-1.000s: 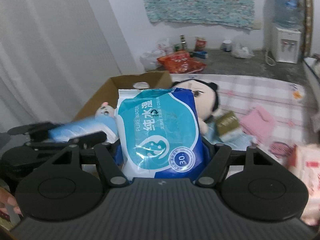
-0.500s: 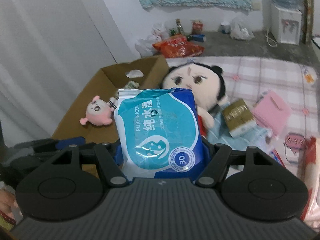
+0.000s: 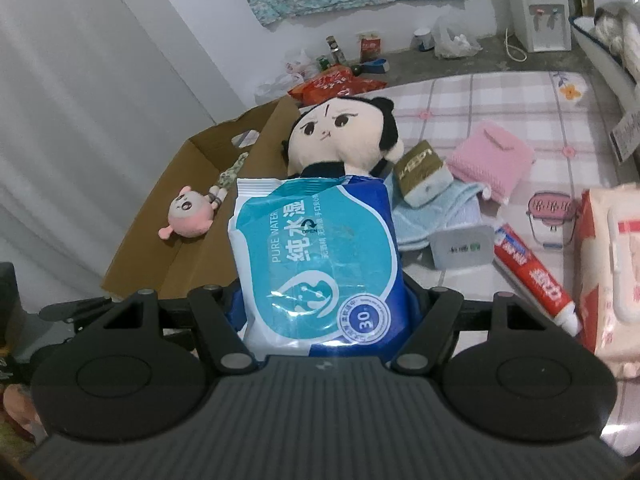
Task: Organize soft objects
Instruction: 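Close the left tool on the bandage box while the right tool holds the wipes pack, then carry the bandage box and wipes pack toward the cardboard box with both tools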
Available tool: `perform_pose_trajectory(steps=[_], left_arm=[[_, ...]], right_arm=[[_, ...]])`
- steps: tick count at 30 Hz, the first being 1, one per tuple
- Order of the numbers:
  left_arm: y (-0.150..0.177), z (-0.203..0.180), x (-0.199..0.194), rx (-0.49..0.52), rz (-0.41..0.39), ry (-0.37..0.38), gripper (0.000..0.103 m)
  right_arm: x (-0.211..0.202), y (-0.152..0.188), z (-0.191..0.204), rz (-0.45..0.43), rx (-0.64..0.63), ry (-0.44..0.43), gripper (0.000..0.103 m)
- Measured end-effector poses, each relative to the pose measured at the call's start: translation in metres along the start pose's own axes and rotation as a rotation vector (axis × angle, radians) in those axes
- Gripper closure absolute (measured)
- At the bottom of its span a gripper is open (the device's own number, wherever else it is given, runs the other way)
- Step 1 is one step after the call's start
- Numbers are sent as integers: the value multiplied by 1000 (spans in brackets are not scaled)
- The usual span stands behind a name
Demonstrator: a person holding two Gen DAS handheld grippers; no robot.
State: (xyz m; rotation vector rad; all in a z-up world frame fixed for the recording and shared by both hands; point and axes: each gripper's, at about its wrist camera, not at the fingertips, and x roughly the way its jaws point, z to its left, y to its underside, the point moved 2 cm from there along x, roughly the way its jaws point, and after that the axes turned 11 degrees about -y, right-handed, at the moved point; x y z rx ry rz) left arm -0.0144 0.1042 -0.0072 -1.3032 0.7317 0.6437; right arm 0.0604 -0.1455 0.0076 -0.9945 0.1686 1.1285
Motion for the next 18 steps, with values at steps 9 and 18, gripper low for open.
perform_pose_trajectory(steps=[9,18], left_arm=[[26,-4,1,3,69,-20,40],[36,-16,36,-17,88,-62,48]], right_arm=[[7,18,-3,21,45,-53,34],[11,27,0,39,56,-56,34]])
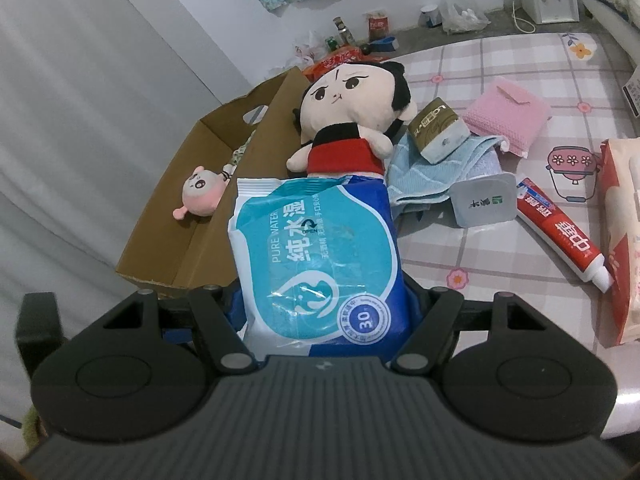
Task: Organize soft objects
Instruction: 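Carry the bandage box and wipes pack toward the cardboard box with both tools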
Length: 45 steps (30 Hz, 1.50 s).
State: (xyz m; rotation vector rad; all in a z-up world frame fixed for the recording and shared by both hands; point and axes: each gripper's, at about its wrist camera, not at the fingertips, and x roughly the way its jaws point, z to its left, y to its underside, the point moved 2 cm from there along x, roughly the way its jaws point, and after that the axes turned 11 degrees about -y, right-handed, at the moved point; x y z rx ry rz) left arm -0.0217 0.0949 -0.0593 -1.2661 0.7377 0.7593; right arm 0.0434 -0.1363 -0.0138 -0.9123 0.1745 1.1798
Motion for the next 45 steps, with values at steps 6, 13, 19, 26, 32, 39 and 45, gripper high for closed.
perform_pose_trajectory(steps=[6,13,19,26,32,39,45], left_arm=[[-1,-9,9,-8,-14,-5,64],[-2,-30,3,34,-22,59,66],[-12,-44,13,41,3,99,62],[-22,-54,23,30,14,121,61],[-29,-56,14,-7,0,135,74],[-45,-49,-6,-72,-41,161,83],[-62,-34,-37,-117,-127,182,83]], right_arm=[[-3,4,1,-1,3,11,34],[-9,9,-2,-6,9,19,34],[-13,12,-4,-12,16,25,34],[-17,14,-15,-20,40,42,34],[-22,16,-25,-32,67,47,34],[-33,13,-23,-60,59,38,34],[-39,7,-16,-76,44,33,34]])
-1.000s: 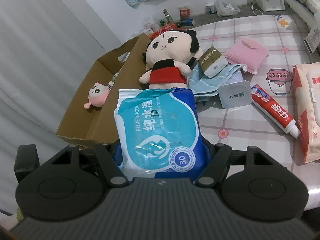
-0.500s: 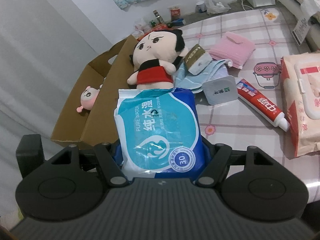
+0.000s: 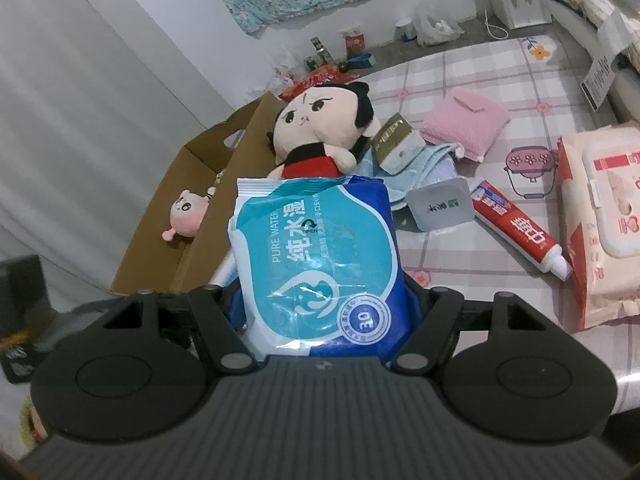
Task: Organize soft objects
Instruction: 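Carry the bandage box and wipes pack toward the cardboard box with both tools, then lower the bandage box into the cardboard box and open the left tool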
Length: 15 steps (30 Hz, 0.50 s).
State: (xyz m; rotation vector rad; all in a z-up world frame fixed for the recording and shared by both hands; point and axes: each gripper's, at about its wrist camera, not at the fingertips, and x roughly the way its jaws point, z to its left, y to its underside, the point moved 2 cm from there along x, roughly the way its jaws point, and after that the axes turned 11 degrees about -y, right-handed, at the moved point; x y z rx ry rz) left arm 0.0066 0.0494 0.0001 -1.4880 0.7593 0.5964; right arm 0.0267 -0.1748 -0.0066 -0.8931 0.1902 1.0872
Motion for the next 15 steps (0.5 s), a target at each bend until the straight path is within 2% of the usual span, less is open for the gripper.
perform_pose_trajectory(steps=[5,9,12,15], left_arm=[[-30,31,-34,-81,-93,-1,83],[-62,66,-55,-139,-174,-40,83],[-85,98,-51,-196,-182,-77,83],[-105,129,-26,-252,-141,-110,83]], right_arm=[[1,-12,17,-11,-30,-20,34],[9,-35,39,-35,-76,-59,34],[21,-52,58,-44,-115,-87,34],[40,-67,73,-37,-142,-113,34]])
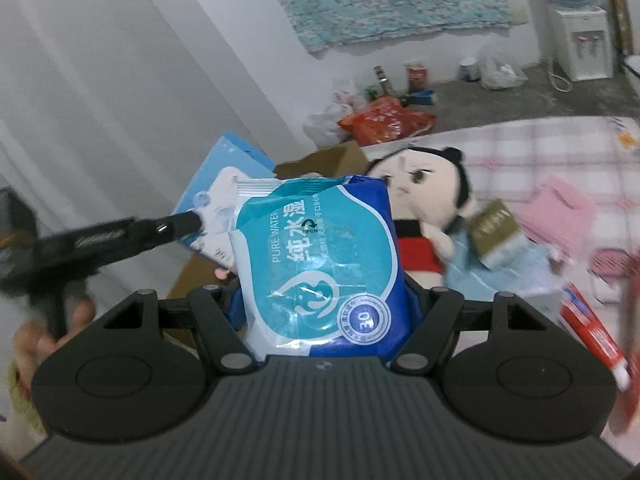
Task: Organize soft objects
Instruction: 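Lower the bandage box into the cardboard box and open the left tool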
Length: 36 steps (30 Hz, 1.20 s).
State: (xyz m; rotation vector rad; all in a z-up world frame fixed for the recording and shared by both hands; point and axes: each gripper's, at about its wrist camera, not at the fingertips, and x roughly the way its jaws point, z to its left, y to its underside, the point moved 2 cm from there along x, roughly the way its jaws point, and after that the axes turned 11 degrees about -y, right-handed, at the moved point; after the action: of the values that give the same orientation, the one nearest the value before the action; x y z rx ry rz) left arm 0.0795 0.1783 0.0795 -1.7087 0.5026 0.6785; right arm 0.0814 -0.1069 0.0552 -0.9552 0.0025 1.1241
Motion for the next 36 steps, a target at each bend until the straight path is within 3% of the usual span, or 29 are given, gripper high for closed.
perform_pose_trajectory(steps=[5,9,15,27,30,36], left_arm=[[-20,32,81,-64,145,-78,83],[-22,50,147,-113,277,-92,83],[-23,65,206,-143,364,-110,82],[-16,91,219,-117,377,-226,81],[-16,91,215,-89,367,-277,76],[-18,95,198,-87,334,-271,68]], right_arm=[[34,-16,4,36,-7,-28,34],[53,-23,-5,57,6,-32,34],[71,-30,-31,76,47,-5,34],[92,-29,-66,122,79,40,34],[93,-30,-67,124,80,48,34],[86,-45,-46,98,39,52,34]])
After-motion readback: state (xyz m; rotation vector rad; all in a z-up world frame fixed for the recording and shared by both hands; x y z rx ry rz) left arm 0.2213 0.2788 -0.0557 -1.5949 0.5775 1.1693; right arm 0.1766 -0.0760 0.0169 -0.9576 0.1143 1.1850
